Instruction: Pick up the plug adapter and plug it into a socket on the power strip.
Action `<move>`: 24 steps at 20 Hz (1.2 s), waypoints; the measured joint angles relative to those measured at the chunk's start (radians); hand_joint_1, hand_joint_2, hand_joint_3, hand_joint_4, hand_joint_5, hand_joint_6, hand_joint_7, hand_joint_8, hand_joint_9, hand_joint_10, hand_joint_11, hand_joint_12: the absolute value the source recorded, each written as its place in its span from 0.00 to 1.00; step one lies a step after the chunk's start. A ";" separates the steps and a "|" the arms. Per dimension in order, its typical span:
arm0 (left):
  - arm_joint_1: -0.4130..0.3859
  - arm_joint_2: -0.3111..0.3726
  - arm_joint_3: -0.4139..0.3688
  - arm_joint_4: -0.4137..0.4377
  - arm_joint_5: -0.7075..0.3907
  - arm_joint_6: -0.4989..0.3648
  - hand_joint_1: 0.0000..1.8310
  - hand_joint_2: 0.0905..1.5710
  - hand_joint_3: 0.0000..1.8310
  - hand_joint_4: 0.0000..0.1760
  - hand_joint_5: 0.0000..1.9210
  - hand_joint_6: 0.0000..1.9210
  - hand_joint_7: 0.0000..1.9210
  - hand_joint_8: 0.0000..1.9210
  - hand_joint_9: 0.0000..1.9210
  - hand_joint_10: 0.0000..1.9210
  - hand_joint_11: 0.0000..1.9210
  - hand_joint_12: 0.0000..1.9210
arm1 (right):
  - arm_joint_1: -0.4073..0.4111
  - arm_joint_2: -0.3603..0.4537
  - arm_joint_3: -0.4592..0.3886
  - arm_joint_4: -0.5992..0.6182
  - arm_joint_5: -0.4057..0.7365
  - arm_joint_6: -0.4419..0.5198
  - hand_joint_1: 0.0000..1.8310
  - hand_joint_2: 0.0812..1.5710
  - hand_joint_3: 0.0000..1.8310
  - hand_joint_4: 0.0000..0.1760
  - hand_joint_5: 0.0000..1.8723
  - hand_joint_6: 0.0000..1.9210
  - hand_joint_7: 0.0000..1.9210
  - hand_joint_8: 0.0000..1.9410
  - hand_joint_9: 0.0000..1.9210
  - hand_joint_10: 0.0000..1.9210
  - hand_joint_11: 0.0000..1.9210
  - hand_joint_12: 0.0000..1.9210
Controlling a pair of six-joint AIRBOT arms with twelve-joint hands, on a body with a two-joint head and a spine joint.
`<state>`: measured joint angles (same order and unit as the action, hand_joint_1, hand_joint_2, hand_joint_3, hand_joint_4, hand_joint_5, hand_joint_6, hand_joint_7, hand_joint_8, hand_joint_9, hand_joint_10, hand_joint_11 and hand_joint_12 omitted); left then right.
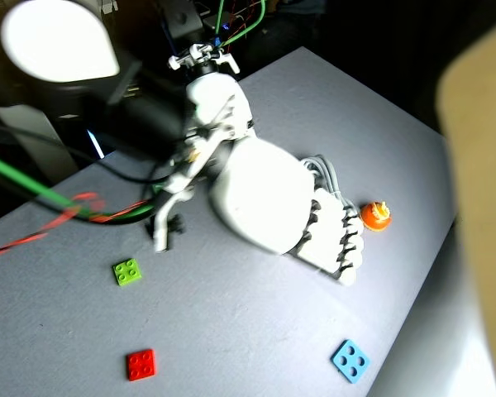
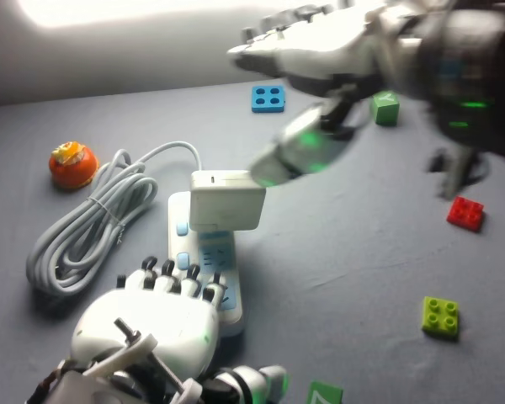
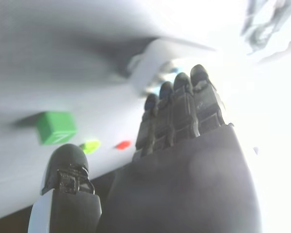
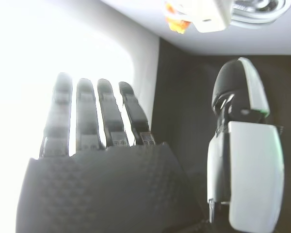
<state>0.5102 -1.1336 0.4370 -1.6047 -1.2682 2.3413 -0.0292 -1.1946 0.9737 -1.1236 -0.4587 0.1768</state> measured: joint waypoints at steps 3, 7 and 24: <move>-0.035 0.010 -0.004 0.003 0.006 0.024 0.00 0.76 0.00 0.00 0.04 0.00 0.05 0.00 0.05 0.00 0.00 0.14 | -0.021 0.151 -0.119 -0.010 0.067 0.029 0.27 0.60 0.00 0.00 0.04 0.00 0.02 0.00 0.01 0.00 0.00 0.11; -0.072 0.016 -0.004 -0.002 -0.016 0.064 0.03 0.77 0.00 0.00 0.13 0.00 0.15 0.00 0.16 0.00 0.00 0.33 | -0.035 0.314 -0.221 -0.018 0.137 -0.014 0.27 0.63 0.00 0.00 0.21 0.00 0.24 0.01 0.23 0.01 0.04 0.49; -0.257 0.029 0.077 -0.080 -0.140 0.124 0.34 0.79 0.00 0.00 0.59 1.00 0.60 1.00 0.61 1.00 0.61 1.00 | -0.119 0.403 -0.294 -0.014 0.195 -0.077 0.25 0.81 0.00 0.00 0.58 1.00 0.63 1.00 0.71 1.00 0.81 1.00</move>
<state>0.2535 -1.1042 0.5144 -1.6848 -1.4078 2.4649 -0.1486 -0.7914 0.6796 -1.1378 -0.2634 0.0994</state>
